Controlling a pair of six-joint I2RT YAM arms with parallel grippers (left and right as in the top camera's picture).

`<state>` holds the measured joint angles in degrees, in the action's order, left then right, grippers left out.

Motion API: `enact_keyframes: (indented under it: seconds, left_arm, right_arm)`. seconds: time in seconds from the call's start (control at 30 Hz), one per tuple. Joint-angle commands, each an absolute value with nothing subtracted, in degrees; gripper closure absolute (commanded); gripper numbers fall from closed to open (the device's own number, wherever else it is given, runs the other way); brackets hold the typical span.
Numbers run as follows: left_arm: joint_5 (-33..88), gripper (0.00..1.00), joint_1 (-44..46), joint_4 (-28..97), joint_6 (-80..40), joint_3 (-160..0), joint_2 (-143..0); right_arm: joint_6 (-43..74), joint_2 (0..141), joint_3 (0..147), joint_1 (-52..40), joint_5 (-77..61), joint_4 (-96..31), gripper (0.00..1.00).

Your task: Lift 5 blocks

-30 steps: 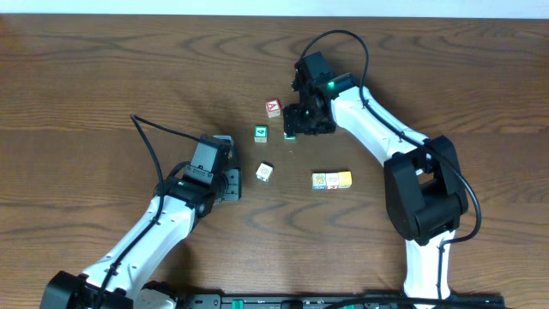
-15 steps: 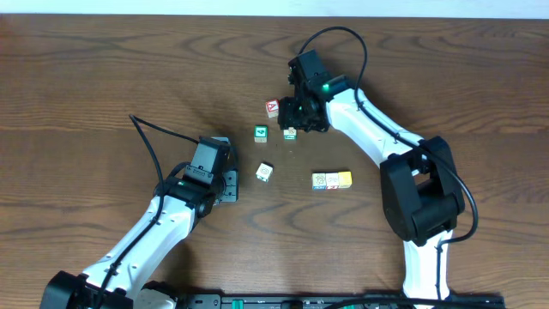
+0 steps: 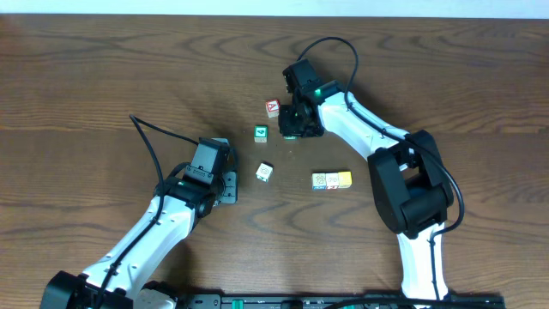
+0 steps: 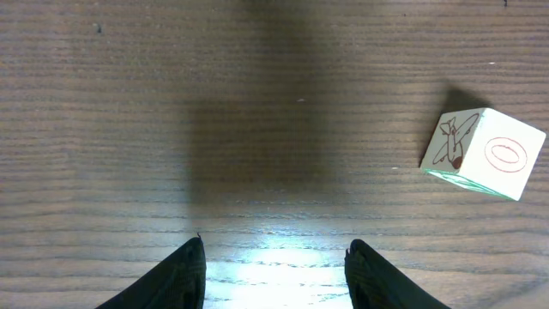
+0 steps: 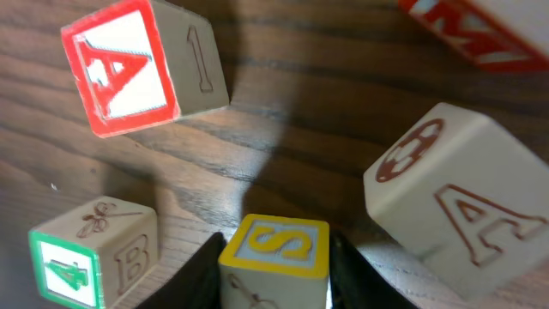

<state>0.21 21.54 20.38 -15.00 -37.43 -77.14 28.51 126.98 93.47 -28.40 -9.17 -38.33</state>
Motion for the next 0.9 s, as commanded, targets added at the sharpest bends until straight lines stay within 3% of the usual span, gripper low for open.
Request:
enact_keyframes:
  seconds: [0.0, 0.1, 0.27, 0.3, 0.37, 0.67, 0.87]
  left_arm:
    - [-0.73, 0.47, 21.71, 20.51, -15.09, -38.39, -77.49]
    - [-0.73, 0.47, 21.71, 20.49, -15.11, -38.39, -77.49]
    - [-0.71, 0.47, 21.71, 20.25, -15.11, -38.39, -77.47]
    - [-0.71, 0.46, 21.71, 20.12, -15.11, -38.39, -77.47]
    - [-0.71, 0.47, 21.71, 19.99, -15.11, -38.39, -77.47]
    - [-0.71, 0.47, 21.71, 19.66, -15.11, -38.39, -77.47]
    - [-0.71, 0.46, 21.71, 19.64, -15.11, -38.39, -77.47]
  right_arm:
    - [28.88, 127.31, 93.6, -27.99, -8.4, -38.57, 0.79]
    - [28.64, 127.31, 93.6, -27.94, -8.4, -38.57, 0.89]
    - [27.07, 126.74, 94.08, -27.77, -8.43, -40.45, 0.97]
    - [26.44, 126.54, 94.32, -27.73, -8.4, -41.01, 0.95]
    - [24.6, 126.21, 95.09, -27.68, -8.4, -42.17, 0.78]
    - [23.05, 125.89, 96.4, -27.7, -7.53, -44.38, 0.71]
    - [23.05, 125.89, 96.4, -27.68, -6.46, -44.75, 0.59]
